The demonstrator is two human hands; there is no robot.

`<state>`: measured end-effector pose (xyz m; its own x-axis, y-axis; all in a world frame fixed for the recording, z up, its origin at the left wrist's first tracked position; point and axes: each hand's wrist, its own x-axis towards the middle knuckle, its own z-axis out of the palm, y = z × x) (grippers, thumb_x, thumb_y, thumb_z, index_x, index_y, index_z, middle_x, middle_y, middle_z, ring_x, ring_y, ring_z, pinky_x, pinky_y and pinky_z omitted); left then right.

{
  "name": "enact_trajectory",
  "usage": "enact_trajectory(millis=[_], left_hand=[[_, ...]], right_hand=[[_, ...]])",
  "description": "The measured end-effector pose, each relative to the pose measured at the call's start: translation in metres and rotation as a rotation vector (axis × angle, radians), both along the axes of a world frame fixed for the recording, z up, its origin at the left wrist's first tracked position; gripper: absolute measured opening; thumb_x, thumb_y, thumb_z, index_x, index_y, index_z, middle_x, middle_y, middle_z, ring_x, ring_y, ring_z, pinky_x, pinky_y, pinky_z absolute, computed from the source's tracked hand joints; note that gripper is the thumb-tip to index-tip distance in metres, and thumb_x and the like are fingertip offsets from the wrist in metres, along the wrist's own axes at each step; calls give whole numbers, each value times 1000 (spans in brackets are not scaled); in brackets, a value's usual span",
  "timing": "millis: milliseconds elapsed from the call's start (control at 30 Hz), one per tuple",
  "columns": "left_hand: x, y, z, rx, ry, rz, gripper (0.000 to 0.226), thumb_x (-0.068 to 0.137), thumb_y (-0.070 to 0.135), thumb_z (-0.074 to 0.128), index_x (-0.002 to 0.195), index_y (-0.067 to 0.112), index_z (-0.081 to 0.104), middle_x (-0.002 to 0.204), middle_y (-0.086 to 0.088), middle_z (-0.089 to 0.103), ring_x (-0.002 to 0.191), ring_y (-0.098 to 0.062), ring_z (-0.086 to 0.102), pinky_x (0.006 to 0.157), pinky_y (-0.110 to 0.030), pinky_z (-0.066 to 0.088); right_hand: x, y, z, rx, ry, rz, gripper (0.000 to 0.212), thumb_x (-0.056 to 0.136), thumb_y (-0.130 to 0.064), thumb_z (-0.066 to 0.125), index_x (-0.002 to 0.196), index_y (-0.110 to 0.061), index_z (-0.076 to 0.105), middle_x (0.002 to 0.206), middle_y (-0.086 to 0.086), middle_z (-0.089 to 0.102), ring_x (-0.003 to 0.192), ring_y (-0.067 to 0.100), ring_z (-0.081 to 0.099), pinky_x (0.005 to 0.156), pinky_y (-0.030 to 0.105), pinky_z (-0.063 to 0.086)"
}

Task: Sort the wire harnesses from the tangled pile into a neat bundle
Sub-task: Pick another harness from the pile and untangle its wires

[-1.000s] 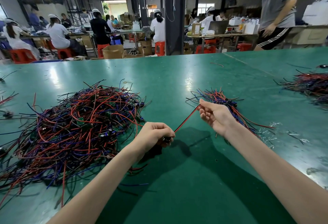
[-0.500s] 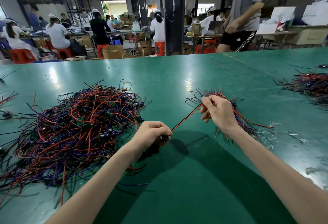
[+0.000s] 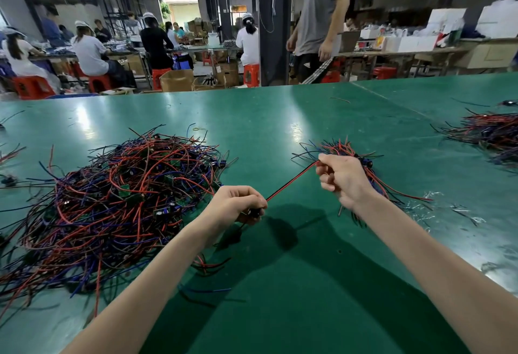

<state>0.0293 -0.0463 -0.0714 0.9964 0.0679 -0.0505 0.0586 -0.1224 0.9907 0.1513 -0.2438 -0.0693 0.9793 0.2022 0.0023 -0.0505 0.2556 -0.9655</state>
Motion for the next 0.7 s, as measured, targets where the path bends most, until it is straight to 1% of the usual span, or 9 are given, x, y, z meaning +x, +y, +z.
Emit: enact_trajectory(millis=[67, 100, 133, 267, 333, 433, 533, 600, 700], left_hand=[[-1, 0, 1, 3, -1, -6, 29, 84, 0, 61, 59, 14, 69, 61, -5, 65, 52, -12, 58, 53, -20, 50], [-1, 0, 1, 5, -4, -7, 29, 84, 0, 61, 59, 14, 69, 61, -5, 65, 52, -12, 57, 53, -20, 50], [-1, 0, 1, 9, -6, -8, 29, 84, 0, 61, 59, 14, 69, 61, -5, 65, 52, -13, 57, 53, -20, 50], [-1, -3, 3, 13, -5, -12, 28, 84, 0, 60, 60, 13, 68, 61, -4, 64, 52, -13, 57, 54, -20, 50], [-2, -5, 3, 16, -1, -16, 27, 84, 1, 61, 61, 14, 67, 60, -4, 64, 52, -13, 57, 53, -19, 49], [-3, -7, 4, 43, -1, -4, 25, 84, 3, 60, 63, 14, 66, 60, -1, 64, 54, -11, 57, 53, -18, 45], [-2, -6, 8, 40, -32, 96, 22, 85, 11, 60, 65, 19, 66, 64, 4, 67, 62, -6, 56, 59, -22, 39], [0, -5, 12, -35, -57, 153, 18, 86, 14, 61, 69, 21, 65, 68, 6, 69, 67, -4, 56, 60, -24, 34], [3, -4, 17, -239, -59, 165, 16, 90, 14, 57, 76, 20, 62, 71, 6, 69, 66, -6, 48, 55, -20, 32]], right_hand=[[-2, -6, 0, -435, -400, -145, 30, 97, -12, 50, 68, -5, 53, 55, 6, 56, 32, 4, 40, 33, 19, 32], [-2, -6, -1, -561, -513, -186, 29, 97, -14, 50, 69, -5, 55, 56, 4, 59, 33, 4, 42, 35, 19, 35], [-2, -6, -2, -570, -517, -193, 29, 97, -15, 50, 70, -5, 55, 56, 4, 59, 33, 4, 42, 35, 19, 35], [-3, 3, 0, 50, 90, -28, 33, 97, -6, 46, 64, -7, 43, 57, 6, 42, 28, 4, 30, 28, 15, 20], [-4, 6, -1, 184, 279, 36, 32, 97, -6, 43, 65, -8, 41, 51, 2, 39, 27, 3, 27, 25, 15, 19], [-5, 7, -5, 140, 267, -9, 32, 98, -10, 46, 66, -7, 44, 51, 1, 38, 27, 3, 27, 26, 15, 19], [-9, 9, -7, 31, 193, -47, 40, 101, -34, 42, 74, -7, 53, 51, 2, 44, 32, 7, 31, 31, 15, 23], [-15, 11, -5, -20, 179, -3, 52, 100, -48, 30, 83, -6, 57, 54, 4, 48, 36, 10, 34, 35, 17, 25], [-32, 22, 0, -84, 79, 146, 45, 100, -41, 36, 88, -6, 60, 62, 6, 55, 40, 10, 38, 38, 19, 27]])
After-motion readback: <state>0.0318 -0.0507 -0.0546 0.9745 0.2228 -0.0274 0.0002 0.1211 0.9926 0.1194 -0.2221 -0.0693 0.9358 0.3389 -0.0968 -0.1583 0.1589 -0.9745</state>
